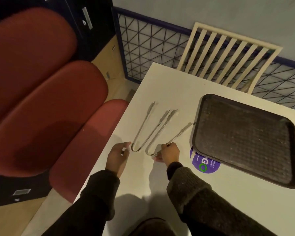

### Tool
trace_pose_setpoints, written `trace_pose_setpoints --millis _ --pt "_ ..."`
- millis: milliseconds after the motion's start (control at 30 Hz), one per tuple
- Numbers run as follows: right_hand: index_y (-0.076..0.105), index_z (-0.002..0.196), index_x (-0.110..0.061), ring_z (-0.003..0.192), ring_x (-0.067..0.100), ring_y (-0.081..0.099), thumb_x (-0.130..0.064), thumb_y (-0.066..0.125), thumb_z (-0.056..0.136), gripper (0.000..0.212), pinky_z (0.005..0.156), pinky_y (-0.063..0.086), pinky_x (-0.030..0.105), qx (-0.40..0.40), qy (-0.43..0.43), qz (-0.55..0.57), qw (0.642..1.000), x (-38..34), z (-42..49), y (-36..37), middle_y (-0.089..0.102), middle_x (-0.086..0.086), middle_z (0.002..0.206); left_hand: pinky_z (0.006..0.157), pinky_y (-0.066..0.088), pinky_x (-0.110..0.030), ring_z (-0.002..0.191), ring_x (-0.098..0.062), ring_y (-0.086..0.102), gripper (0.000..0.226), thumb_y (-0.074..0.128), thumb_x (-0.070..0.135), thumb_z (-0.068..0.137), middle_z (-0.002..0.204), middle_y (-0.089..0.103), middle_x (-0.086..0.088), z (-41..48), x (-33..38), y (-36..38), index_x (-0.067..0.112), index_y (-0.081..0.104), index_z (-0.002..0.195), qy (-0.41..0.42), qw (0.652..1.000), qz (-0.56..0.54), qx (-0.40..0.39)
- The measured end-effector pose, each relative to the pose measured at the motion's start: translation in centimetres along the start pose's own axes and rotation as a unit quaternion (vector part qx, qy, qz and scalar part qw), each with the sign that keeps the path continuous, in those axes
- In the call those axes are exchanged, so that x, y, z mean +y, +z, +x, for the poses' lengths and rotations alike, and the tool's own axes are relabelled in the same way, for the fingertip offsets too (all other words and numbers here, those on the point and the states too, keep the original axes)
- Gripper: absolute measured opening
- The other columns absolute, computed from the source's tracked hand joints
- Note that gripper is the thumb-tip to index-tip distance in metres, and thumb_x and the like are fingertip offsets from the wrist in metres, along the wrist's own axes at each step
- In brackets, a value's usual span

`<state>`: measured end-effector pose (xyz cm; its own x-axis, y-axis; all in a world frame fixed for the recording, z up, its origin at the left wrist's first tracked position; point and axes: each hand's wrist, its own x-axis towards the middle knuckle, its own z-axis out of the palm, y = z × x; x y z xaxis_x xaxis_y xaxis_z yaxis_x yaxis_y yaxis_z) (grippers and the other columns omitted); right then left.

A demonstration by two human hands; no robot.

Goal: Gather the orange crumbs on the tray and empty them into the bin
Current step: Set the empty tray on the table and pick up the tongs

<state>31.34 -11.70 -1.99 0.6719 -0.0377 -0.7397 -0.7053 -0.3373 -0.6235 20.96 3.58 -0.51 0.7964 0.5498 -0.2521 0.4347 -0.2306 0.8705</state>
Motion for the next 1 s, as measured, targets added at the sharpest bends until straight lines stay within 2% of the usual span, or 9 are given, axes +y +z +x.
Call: trace_pose_setpoints --millis 100,200,367,500,667,767,867,933,1000 --pt "0.045 0.104 -0.007 0.051 0.027 0.061 -0.01 0.044 0.095 0.009 0.043 0.055 0.032 0.023 -0.045 -0.059 0.997 0.8 -1.1 -1.2 0.059 0.017 0.091 0.086 0.042 -0.024 0.106 -0.03 0.057 0.029 0.053 0.008 0.086 0.105 0.064 -0.001 0.6 0.0 0.4 0.03 0.067 0.098 -0.003 1.0 0.003 -0.028" --pt "0.044 0.111 -0.007 0.049 0.025 0.055 -0.011 0.04 0.096 0.016 0.032 0.041 0.021 0.02 -0.063 -0.102 0.993 2.7 -2.7 -2.8 0.059 0.022 0.098 0.099 0.043 -0.035 0.11 -0.027 0.055 0.031 0.049 0.01 0.088 0.115 0.059 -0.011 1.7 0.8 1.6 0.006 0.059 0.118 -0.004 0.994 0.102 -0.039" --pt "0.043 0.115 -0.012 0.078 0.037 0.063 -0.018 0.044 0.096 0.02 0.052 0.052 0.03 0.026 -0.075 -0.141 0.987 6.8 -5.1 -6.0 0.06 0.017 0.102 0.099 0.043 -0.037 0.119 -0.032 0.046 0.062 0.069 0.018 0.078 0.132 0.044 -0.019 3.4 1.4 4.9 0.006 0.042 0.133 -0.011 0.984 0.174 -0.024" --pt "0.042 0.116 -0.014 0.081 0.038 0.065 -0.021 0.045 0.096 0.022 0.062 0.055 0.036 0.038 -0.068 -0.151 0.985 9.3 -6.3 -8.4 0.062 0.016 0.105 0.104 0.037 -0.045 0.126 -0.035 0.038 0.086 0.072 0.037 0.072 0.138 0.039 -0.018 5.2 1.7 6.9 0.009 0.027 0.14 -0.044 0.959 0.276 -0.037" --pt "0.044 0.117 -0.012 0.073 0.029 0.059 -0.022 0.046 0.096 0.024 0.052 0.051 0.029 0.067 -0.064 -0.12 0.988 10.5 -6.6 -11.1 0.063 0.017 0.106 0.098 0.041 -0.04 0.119 -0.034 0.041 0.073 0.069 0.028 0.076 0.131 0.042 -0.018 5.6 2.1 9.0 0.009 0.033 0.137 -0.063 0.958 0.277 -0.042" --pt "0.046 0.109 -0.009 0.059 0.029 0.059 -0.023 0.042 0.096 0.019 0.053 0.053 0.035 0.106 -0.092 -0.118 0.983 9.8 -6.2 -13.7 0.067 0.019 0.086 0.098 0.042 -0.036 0.12 -0.031 0.043 0.067 0.069 0.027 0.078 0.13 0.042 -0.017 4.4 2.9 10.6 0.009 0.037 0.133 -0.066 0.973 0.217 -0.036" --pt "0.046 0.101 -0.009 0.046 0.025 0.055 -0.02 0.042 0.096 0.013 0.036 0.043 0.027 0.145 -0.112 -0.136 0.974 8.8 -4.9 -17.7 0.065 0.018 0.074 0.099 0.043 -0.035 0.117 -0.031 0.046 0.064 0.07 0.025 0.077 0.129 0.044 -0.018 2.3 3.7 13.3 0.006 0.04 0.131 -0.026 0.984 0.177 -0.015" --pt "0.048 0.103 -0.004 0.047 0.026 0.054 -0.017 0.043 0.095 0.017 0.039 0.041 0.024 0.183 -0.125 -0.16 0.962 7.9 -3.5 -21.0 0.063 0.018 0.072 0.096 0.045 -0.035 0.115 -0.029 0.048 0.065 0.071 0.024 0.076 0.129 0.045 -0.018 0.9 4.7 15.4 0.005 0.042 0.131 -0.007 0.988 0.157 -0.005" --pt "0.05 0.104 0.0 0.061 0.027 0.056 -0.013 0.045 0.094 0.017 0.051 0.042 0.026 0.218 -0.129 -0.186 0.949 6.8 -1.9 -24.6 0.061 0.016 0.078 0.09 0.048 -0.036 0.109 -0.031 0.054 0.064 0.073 0.024 0.074 0.124 0.053 -0.02 -0.2 5.7 17.7 0.003 0.046 0.128 0.034 0.988 0.153 0.003"
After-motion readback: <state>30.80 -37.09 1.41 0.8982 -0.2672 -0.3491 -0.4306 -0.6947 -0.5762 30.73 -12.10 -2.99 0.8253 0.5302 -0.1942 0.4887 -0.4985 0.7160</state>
